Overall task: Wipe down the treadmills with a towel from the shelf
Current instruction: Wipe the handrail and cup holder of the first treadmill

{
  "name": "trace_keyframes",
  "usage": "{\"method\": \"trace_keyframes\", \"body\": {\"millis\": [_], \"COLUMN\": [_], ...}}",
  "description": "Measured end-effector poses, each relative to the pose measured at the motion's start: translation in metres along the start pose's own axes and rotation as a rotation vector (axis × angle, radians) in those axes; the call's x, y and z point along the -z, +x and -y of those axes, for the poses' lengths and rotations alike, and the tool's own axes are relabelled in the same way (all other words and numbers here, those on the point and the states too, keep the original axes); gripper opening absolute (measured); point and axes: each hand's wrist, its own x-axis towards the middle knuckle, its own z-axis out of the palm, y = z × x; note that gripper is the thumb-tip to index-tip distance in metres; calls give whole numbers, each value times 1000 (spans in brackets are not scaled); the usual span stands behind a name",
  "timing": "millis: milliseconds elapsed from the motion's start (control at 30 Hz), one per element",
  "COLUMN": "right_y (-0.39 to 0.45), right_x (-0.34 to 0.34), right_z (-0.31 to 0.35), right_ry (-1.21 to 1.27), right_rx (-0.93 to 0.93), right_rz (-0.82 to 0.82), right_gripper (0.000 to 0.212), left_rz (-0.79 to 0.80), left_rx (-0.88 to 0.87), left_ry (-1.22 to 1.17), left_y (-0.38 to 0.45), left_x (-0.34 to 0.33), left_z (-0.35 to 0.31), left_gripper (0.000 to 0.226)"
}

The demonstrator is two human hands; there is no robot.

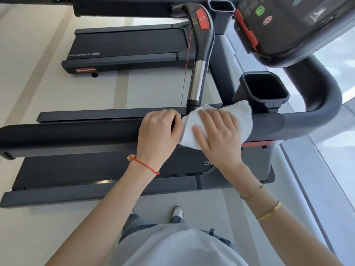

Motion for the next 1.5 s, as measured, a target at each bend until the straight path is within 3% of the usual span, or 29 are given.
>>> {"method": "trace_keyframes", "body": {"millis": [100, 300, 433, 633, 767, 933, 1100, 1200, 1333, 1400, 1500], "right_y": [-8, -27, -23, -19, -27, -40, -37, -45, -53, -53, -48], "right_x": [9, 33, 23, -2, 4, 26, 26, 27, 35, 42, 59], "right_z": [-36, -109, -80, -12, -38, -82, -72, -66, -81, -93, -117], "right_ry": [-58, -106, -65, 18, -24, -24, 104, 140, 169, 202, 259], "right_rx": [70, -120, -279, -88, -10, -257, -360, -311, -213, -278, -590], "right_rz": [28, -21, -91, 8, 74, 12, -104, -141, -131, -171, -267], "right_gripper": [39, 38, 35, 42, 48, 44, 29, 18, 21, 20, 16], "left_rz": [15, 25, 39, 59, 62, 76, 93, 101, 139, 160, 166], "left_rx": [-4, -11, -23, -34, -44, -46, -15, -8, -59, -75, -85], "left_ry": [5, 27, 36, 22, 25, 5, 12, 6, -81, -115, -138], "left_y": [2, 2, 1, 2, 2, 2, 3, 4, 10, 16, 28], "left_x": [-8, -18, -15, -12, -11, -9, -13, -15, -24, -31, -46], "left_z": [-10, -26, -23, -20, -19, -18, -22, -25, -43, -57, -78], "left_gripper": [24, 26, 26, 26, 26, 28, 30, 29, 26, 25, 26]}}
